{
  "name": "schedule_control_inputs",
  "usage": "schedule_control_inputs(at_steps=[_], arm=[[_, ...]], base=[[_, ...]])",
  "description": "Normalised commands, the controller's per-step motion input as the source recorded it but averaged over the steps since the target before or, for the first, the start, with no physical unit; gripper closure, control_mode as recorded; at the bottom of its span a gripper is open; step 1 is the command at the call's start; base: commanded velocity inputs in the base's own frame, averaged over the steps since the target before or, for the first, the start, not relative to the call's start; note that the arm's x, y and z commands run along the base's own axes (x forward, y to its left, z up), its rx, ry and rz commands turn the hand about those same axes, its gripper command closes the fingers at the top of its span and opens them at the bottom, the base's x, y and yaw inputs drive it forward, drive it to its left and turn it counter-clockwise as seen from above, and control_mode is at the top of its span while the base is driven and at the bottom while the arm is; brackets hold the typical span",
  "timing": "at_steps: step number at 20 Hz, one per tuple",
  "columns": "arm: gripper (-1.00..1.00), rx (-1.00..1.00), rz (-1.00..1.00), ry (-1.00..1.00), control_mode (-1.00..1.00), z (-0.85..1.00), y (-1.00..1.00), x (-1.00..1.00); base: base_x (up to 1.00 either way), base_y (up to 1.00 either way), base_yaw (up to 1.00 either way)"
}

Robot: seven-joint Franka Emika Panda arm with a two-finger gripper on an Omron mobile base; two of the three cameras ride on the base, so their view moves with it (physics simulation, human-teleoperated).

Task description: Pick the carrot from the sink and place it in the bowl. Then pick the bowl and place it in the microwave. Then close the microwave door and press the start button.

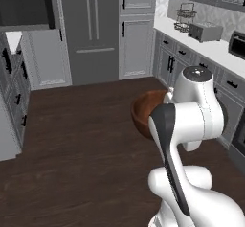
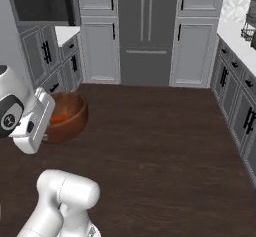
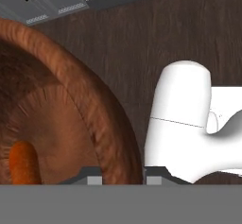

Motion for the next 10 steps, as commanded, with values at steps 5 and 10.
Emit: schedule_control_inputs(at_steps=[5,10], arm=[[1.00,0.00,0.00,0.00,1.00,0.00,0.00,0.00],[1.00,0.00,0.00,0.00,1.00,0.00,0.00,0.00]], base=[[1.00,-0.50,0.00],[1.00,-0.52,0.02]])
